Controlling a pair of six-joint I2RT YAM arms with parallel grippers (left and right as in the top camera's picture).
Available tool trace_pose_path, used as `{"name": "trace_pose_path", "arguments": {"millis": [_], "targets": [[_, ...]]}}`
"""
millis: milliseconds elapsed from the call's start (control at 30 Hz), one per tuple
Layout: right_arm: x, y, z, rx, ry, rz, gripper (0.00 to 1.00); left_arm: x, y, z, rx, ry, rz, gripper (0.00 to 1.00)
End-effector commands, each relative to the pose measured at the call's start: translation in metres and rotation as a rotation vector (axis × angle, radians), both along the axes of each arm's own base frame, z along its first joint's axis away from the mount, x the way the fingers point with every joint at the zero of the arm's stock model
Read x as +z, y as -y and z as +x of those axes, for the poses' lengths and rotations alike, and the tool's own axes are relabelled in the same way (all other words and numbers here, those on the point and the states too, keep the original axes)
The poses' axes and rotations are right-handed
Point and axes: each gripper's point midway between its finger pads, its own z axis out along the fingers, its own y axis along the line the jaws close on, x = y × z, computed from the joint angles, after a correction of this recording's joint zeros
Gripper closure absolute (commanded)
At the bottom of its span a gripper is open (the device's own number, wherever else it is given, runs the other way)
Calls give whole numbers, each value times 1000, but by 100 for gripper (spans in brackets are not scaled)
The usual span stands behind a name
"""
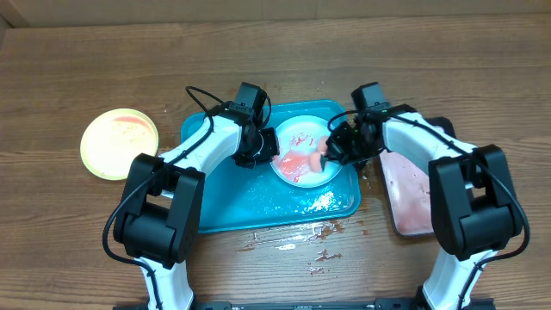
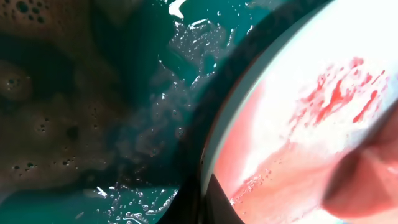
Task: Clean dirty plates on tray and stack at the side
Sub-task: 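Scrub the white plate with the sponge while the left gripper holds it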
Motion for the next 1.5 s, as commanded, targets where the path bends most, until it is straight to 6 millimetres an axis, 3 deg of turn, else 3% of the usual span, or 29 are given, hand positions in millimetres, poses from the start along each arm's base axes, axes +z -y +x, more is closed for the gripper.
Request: {"name": "trace_pose_path", "arguments": {"millis": [0, 100, 433, 533, 667, 767, 967, 1100, 1200, 1333, 1467], "targets": [[-27, 41, 0, 25, 20, -189, 96, -24, -23, -12, 23, -60, 99, 95], [-22, 27, -2, 109, 49, -121, 96, -24, -23, -12, 10, -57, 100, 95], [1, -55, -1, 273, 189, 105, 96, -24, -22, -13, 4, -59, 98, 96], [4, -68, 1, 282, 219, 118, 96, -24, -22, -14, 4, -62, 98, 96], [13, -79, 20, 278, 319, 137, 96, -24, -24, -17, 3, -77, 104, 96], [12, -72, 34, 218, 343, 100, 96, -24, -24, -18, 3, -81, 105, 96], [0, -35, 51, 93, 339, -53, 96, -24, -23, -20, 2, -87, 99, 96], [-16, 1, 40, 66, 255, -179, 96, -24, -24, -21, 2, -94, 102, 95], [-20, 14, 26, 125, 206, -213, 96, -24, -24, -22, -3, -94, 104, 96], [-16, 15, 8, 262, 159, -218, 96, -25, -27, -23, -2, -97, 117, 96], [-7, 0, -3, 411, 164, -209, 96, -27, -41, -25, 51, -117, 181, 96]]}}
